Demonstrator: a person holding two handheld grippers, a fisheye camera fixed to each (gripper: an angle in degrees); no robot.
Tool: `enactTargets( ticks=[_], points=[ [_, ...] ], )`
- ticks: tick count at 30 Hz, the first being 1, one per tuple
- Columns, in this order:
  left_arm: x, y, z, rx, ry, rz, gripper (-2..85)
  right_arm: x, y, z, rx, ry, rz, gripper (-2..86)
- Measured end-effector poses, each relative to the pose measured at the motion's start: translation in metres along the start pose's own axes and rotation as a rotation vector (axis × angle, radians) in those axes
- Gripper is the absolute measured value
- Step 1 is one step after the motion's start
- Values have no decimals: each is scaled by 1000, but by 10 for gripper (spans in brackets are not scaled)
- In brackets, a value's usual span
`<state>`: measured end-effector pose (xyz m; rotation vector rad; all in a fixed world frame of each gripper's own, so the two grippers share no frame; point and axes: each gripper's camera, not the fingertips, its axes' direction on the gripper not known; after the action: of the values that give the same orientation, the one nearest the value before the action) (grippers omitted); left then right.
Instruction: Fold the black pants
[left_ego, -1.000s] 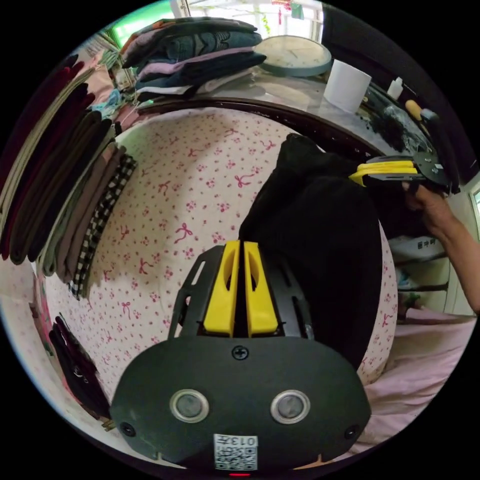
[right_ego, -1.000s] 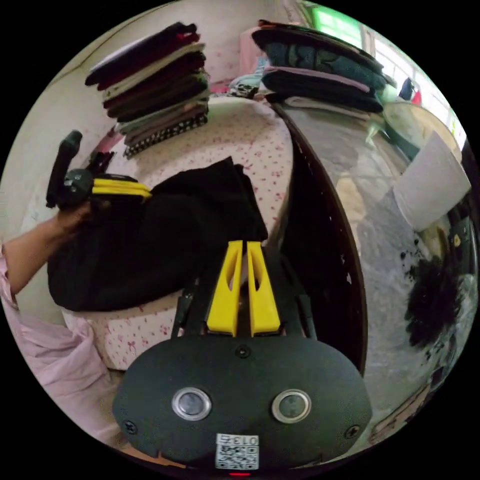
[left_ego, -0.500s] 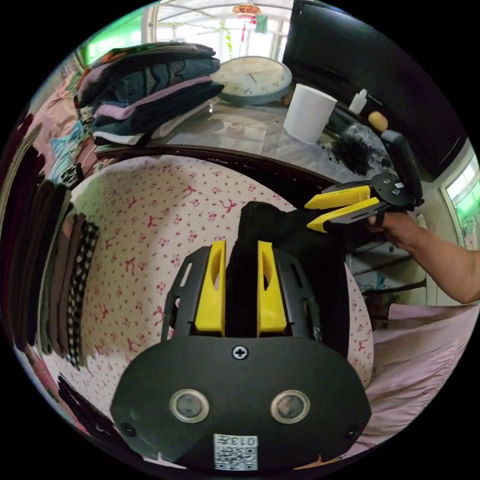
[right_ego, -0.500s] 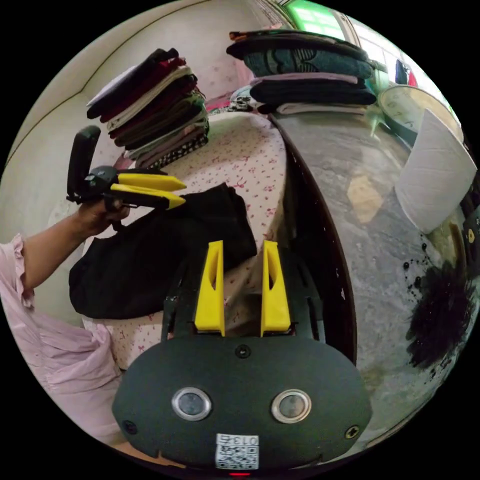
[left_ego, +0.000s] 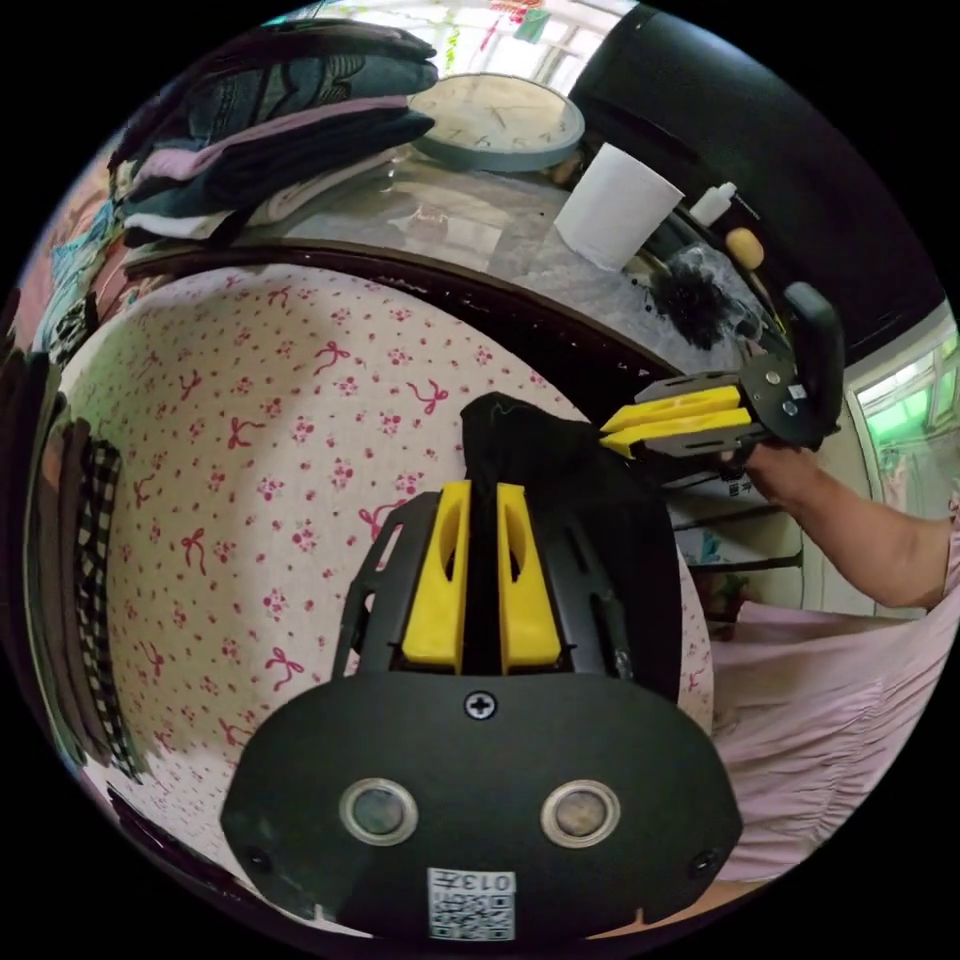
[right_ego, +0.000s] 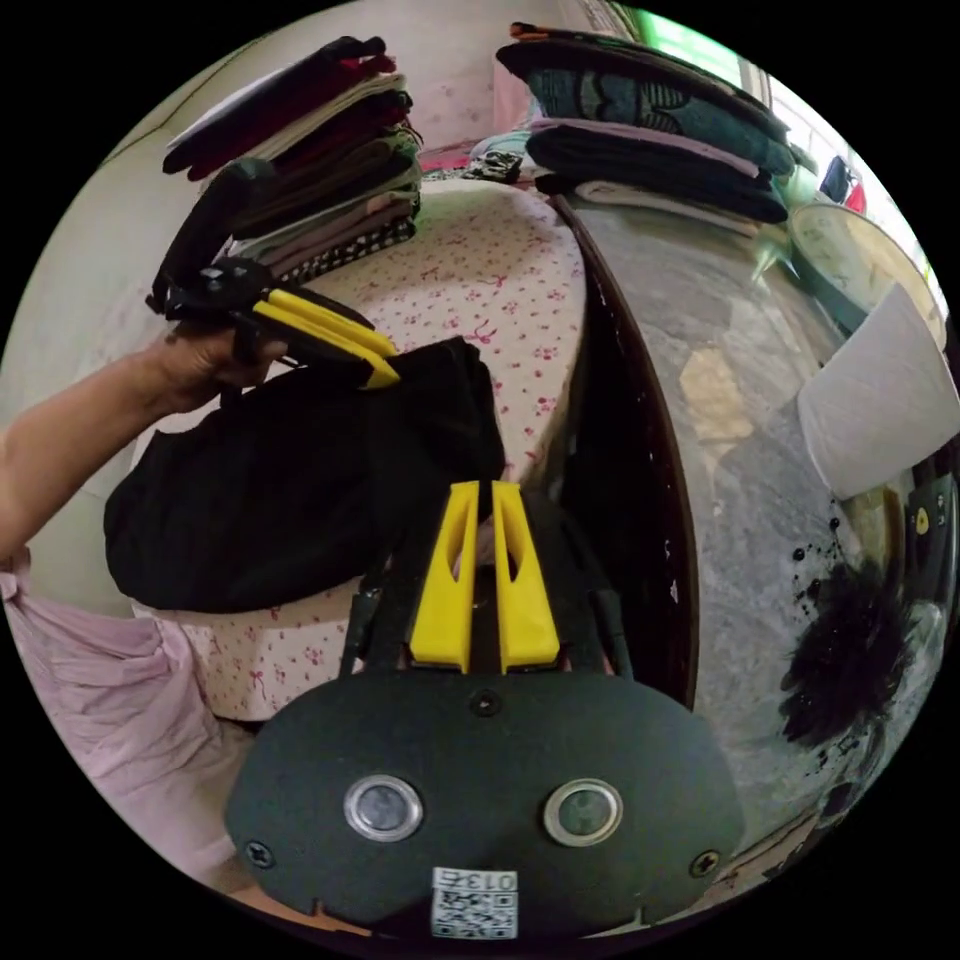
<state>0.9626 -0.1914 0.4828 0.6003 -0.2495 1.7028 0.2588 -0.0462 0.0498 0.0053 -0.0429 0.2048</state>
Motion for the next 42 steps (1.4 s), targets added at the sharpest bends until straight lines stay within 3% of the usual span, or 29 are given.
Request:
enactTargets(
  ticks=[4,10,14,20,24,32,37,42],
  points=[
    [2,15,-26,54,-7,-17,45,2,4,7,52,-71,39,72],
    [12,29,-55,68,-43,-10,46,-21,4,19,26,-67,18,35],
    [23,60,-115,188,-48,44,47,-41,8,-11,123,-88,-10,27],
    [41,152,-227,401,-5,136,48,-96,25,-81,314,-405,-252,23],
    [58,233,-282,476,-37,126,47,-188,31,-95,311,-530,-529,23],
    [62,418,-311,438,-121,-223,24,-407,48,11,74,-592,-836,23],
    [47,504,-296,374,-89,-549,13,-524,71,115,-71,-417,-972,23],
    [50,576,-307,488,30,-797,52,-581,78,192,-183,-243,-1009,25]
  ],
)
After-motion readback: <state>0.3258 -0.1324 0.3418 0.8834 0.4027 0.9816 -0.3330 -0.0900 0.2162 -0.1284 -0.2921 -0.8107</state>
